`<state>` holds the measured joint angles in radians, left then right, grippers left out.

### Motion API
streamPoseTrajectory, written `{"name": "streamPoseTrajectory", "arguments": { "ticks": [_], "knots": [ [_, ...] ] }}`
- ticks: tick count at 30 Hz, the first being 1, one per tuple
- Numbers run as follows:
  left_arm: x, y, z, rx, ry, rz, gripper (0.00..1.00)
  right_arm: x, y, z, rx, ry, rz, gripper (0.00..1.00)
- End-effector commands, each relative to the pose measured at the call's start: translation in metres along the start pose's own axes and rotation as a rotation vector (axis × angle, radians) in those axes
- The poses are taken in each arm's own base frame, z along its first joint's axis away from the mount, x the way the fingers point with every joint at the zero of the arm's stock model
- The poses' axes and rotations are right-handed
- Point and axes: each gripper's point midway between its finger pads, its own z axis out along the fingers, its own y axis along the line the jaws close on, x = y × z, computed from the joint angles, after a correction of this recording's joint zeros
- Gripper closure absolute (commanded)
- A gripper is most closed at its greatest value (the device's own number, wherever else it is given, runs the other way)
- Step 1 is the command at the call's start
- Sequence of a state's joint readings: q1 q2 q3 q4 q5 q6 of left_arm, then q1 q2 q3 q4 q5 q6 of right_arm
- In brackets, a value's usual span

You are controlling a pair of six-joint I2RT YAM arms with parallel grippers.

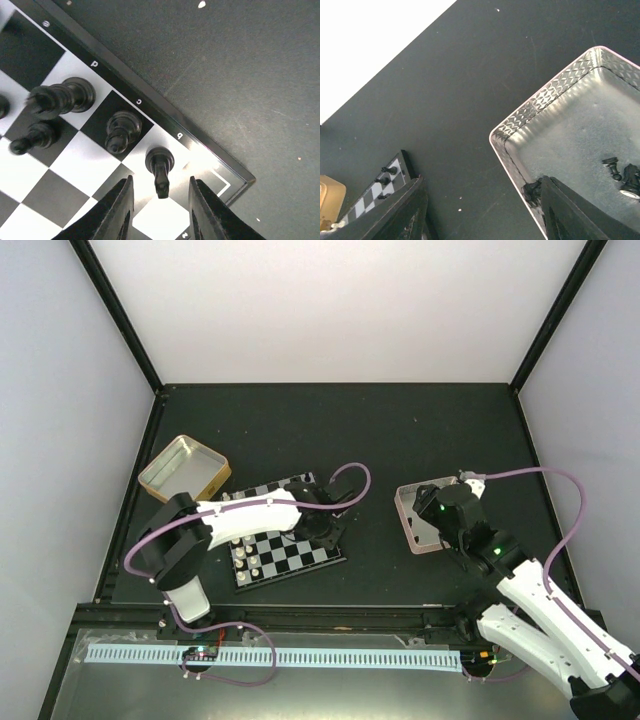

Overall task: Set up the chess pieces on the board
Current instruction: Adjust the chess piece on the chessboard, then pick up the chess piece from the storage box.

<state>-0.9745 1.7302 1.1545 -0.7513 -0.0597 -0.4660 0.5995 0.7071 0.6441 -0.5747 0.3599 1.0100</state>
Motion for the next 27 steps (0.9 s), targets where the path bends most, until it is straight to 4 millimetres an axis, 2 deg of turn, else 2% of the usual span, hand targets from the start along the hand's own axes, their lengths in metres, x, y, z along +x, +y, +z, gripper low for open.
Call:
{"name": "streamPoseTrajectory", "arguments": {
  "ticks": [1,5,11,13,14,17,19,21,24,27],
  "knots": [
    [-0.011,0.0,-0.031,0.038,-0.084,-0.026,0.67,-0.007,-0.007,0.003,0.049,-0.022,-0.073,0.37],
    [-0.02,0.008,-0.051,0.051,-0.187,-0.049,0.63,-0.003,-0.015,0.017,0.089,0.045,-0.132,0.37],
    [-0.035,0.014,-0.086,0.109,-0.41,-0.058,0.59,0.005,-0.055,0.044,0.215,0.165,-0.153,0.37],
    [-0.041,0.017,-0.104,0.128,-0.508,-0.061,0.56,0.006,-0.068,0.052,0.263,0.184,-0.173,0.36],
    [-0.043,0.019,-0.12,0.144,-0.57,-0.062,0.54,0.007,-0.074,0.056,0.285,0.201,-0.187,0.36],
    [-0.046,0.025,-0.143,0.163,-0.688,-0.056,0.49,0.011,-0.09,0.069,0.35,0.253,-0.21,0.37],
    [-0.046,0.027,-0.155,0.176,-0.754,-0.051,0.47,0.015,-0.101,0.078,0.397,0.298,-0.237,0.41],
    [-0.046,0.029,-0.164,0.19,-0.806,-0.046,0.46,0.017,-0.111,0.083,0.452,0.328,-0.264,0.49],
    [-0.042,0.031,-0.169,0.205,-0.845,-0.042,0.46,0.024,-0.122,0.089,0.503,0.369,-0.295,0.58],
    [-0.039,0.031,-0.169,0.215,-0.856,-0.041,0.45,0.034,-0.129,0.095,0.525,0.42,-0.313,0.61]
  ]
}}
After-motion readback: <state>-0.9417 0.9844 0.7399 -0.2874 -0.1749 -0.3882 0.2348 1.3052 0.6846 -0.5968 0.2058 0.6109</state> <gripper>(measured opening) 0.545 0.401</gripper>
